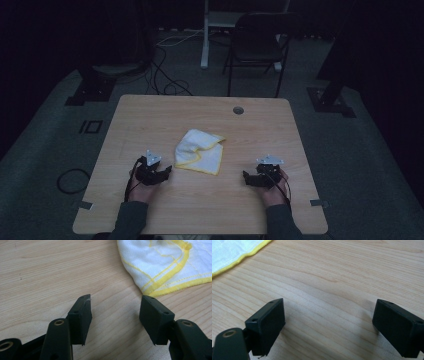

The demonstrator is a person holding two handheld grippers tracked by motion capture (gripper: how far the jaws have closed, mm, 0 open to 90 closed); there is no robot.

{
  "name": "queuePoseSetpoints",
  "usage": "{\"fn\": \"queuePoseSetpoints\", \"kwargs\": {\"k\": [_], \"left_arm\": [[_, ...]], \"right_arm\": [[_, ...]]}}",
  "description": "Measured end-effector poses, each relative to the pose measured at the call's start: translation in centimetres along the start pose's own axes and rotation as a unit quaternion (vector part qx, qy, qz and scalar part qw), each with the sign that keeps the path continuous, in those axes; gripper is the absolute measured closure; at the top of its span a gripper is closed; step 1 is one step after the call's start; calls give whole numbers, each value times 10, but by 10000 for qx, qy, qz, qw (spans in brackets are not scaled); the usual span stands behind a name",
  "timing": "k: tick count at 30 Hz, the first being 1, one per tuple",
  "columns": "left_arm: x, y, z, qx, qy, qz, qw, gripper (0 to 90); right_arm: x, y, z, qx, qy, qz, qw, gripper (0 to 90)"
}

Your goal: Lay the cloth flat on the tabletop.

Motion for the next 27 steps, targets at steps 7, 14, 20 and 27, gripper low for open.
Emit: {"fn": "queuePoseSetpoints", "kwargs": {"k": [7,14,20,27], "left_arm": [[0,0,-1,27,22,-8,10000,457],[-1,0,0,3,22,-26,10000,492],[-1,0,2,-67,64,-14,10000,516],[-3,-2,0,-69,126,44,9999,539]], "right_arm": [[0,0,0,-6,1,2,10000,106],[0,0,0,-3,4,3,10000,106],[-1,0,1,-11,-7,-25,10000,131],[-1,1,3,-57,-37,-28,10000,132]]}}
Point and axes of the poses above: each handheld gripper's, and its own axes: x roughly forward along the jaws, y roughly out of its underside, z roughly to its left, the point moved 3 cm from there along x, roughly forward along the jaws, and after that the axes turned 2 degrees about -x, right-handed, at the moved point
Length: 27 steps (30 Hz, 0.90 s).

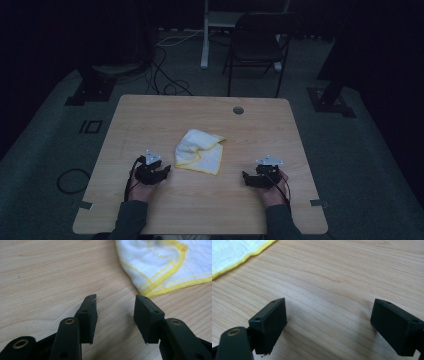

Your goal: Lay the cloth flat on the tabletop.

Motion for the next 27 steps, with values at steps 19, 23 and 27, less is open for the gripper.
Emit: {"fn": "queuePoseSetpoints", "kwargs": {"k": [19,23,27], "left_arm": [[-7,-28,-17,484,133,-211,9985,544],[-6,-34,-21,576,159,-243,9979,544],[-6,-41,-25,695,179,-267,9971,544]], "right_arm": [[-11,-8,15,-169,-82,-99,9998,341],[-15,-13,21,-209,-318,-245,9990,377],[-19,-18,28,-258,-461,-311,9981,432]]}}
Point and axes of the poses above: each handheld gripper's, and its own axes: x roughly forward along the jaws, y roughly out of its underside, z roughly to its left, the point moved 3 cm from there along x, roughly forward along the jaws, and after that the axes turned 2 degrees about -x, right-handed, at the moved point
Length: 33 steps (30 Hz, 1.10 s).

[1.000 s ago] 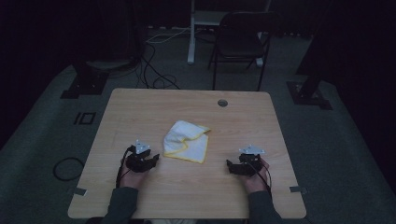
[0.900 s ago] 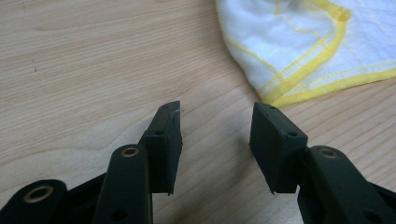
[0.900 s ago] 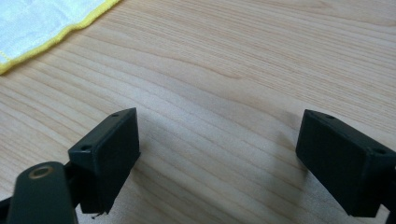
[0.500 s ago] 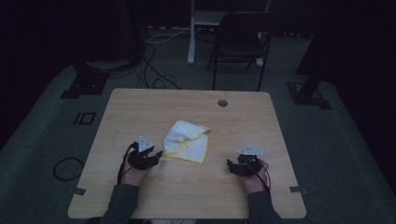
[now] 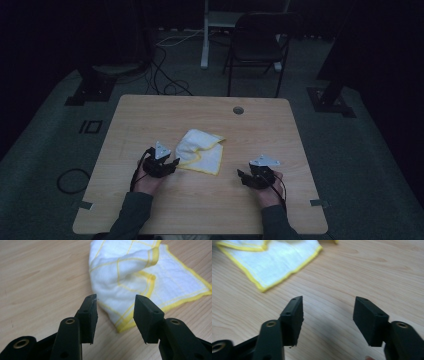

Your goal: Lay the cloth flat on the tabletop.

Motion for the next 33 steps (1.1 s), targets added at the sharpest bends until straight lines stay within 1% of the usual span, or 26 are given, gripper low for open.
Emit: {"fn": "queuePoseSetpoints", "kwargs": {"k": [1,3,4,5,7,13,18,21,24,26,28,29,33], "left_arm": [[0,-2,-1,26,-1,-3,10000,544],[1,-4,-2,39,7,-29,10000,544],[1,-9,-4,108,-10,-93,9999,544],[1,-11,-4,118,-16,-114,9999,544],[3,-15,-6,171,-8,-128,9998,545],[7,-25,-9,276,37,-153,9995,544],[12,-31,-14,377,165,-146,9990,539],[14,-34,-18,431,189,-152,9988,539],[16,-37,-20,471,228,-173,9985,539],[17,-38,-22,501,251,-177,9983,539],[19,-40,-24,536,283,-189,9980,539],[20,-41,-25,572,288,-177,9978,539],[24,-44,-27,648,307,-203,9972,539]], "right_arm": [[0,-1,2,-29,-55,-19,10000,452],[0,-2,3,-39,-79,-28,10000,465],[1,-3,5,-62,-96,-47,9999,485],[3,-5,10,-88,-224,-45,9997,519],[5,-7,14,-127,-260,-78,9995,543],[12,-13,24,-203,-347,-100,9991,545],[19,-16,30,-224,-329,-80,9992,531],[22,-16,32,-226,-342,-42,9992,554],[25,-17,34,-268,-336,-9,9991,613],[27,-18,36,-278,-350,-6,9990,633],[28,-19,37,-299,-365,-4,9989,636],[30,-21,39,-355,-379,-12,9986,639],[34,-24,43,-396,-403,-7,9984,627]]}}
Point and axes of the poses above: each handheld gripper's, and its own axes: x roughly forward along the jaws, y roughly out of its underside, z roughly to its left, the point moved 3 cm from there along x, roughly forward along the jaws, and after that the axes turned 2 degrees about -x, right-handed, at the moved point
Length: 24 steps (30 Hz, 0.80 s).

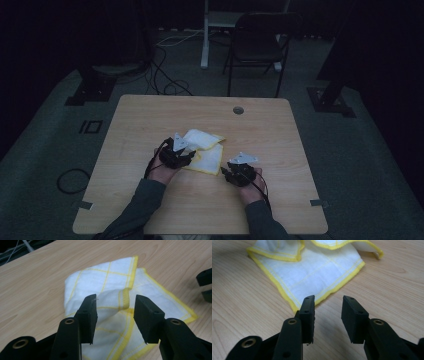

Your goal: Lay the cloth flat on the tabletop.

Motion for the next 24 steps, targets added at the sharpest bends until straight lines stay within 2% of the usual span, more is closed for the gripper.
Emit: {"fn": "queuePoseSetpoints", "kwargs": {"k": [5,10,14,20,21,24], "left_arm": [[5,-5,-2,50,50,-5,10000,539],[10,-11,-5,221,111,8,9997,523],[16,-16,-8,255,153,8,9996,501],[22,-20,-10,375,121,20,9992,489],[24,-21,-12,492,136,18,9987,486],[28,-23,-14,578,122,60,9982,480]], "right_arm": [[6,-1,4,-51,-36,45,10000,623],[11,-2,5,-59,-33,50,10000,606],[16,-3,7,-62,-51,71,9999,579],[21,-4,8,-27,-26,73,10000,565],[22,-4,8,-27,-32,66,10000,563],[25,-7,8,-14,-30,79,10000,551]]}}
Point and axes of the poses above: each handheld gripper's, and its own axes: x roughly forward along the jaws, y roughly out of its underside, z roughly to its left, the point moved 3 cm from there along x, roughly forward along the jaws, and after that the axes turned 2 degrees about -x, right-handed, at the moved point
